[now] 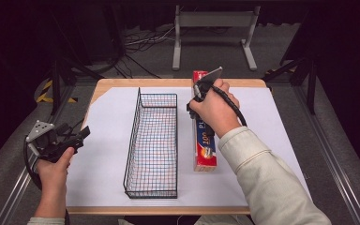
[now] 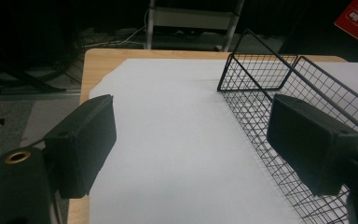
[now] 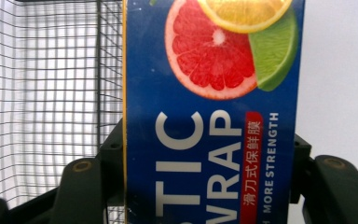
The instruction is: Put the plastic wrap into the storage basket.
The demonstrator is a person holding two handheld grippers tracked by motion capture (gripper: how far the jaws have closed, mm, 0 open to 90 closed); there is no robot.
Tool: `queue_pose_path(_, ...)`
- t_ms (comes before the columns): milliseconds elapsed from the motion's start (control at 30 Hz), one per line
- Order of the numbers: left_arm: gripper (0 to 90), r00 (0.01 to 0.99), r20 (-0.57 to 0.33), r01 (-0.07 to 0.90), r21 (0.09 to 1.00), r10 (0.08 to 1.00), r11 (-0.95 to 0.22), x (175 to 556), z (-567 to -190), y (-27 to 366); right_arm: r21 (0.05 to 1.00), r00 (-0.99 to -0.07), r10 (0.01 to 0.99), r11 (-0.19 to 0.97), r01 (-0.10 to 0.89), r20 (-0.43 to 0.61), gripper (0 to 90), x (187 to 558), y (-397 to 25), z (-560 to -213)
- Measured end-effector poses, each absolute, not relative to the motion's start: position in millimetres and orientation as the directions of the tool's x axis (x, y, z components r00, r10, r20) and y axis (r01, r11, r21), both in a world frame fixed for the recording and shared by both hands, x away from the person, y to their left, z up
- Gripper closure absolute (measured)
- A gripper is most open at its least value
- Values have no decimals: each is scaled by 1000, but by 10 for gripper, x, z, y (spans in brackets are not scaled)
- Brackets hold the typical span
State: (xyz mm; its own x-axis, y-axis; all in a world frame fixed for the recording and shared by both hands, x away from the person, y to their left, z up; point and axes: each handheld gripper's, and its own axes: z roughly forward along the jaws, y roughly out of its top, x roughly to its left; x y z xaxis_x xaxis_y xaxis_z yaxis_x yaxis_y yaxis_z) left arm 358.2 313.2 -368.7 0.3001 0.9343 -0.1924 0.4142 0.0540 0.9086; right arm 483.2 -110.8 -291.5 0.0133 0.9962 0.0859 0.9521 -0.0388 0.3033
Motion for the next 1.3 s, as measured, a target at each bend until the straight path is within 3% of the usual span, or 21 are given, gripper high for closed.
queue_pose_path(1300,162,311,-196,435,899,930,44,3628,-3742,3069,331,19,979,-87,939,203,392,4733,-331,-2901)
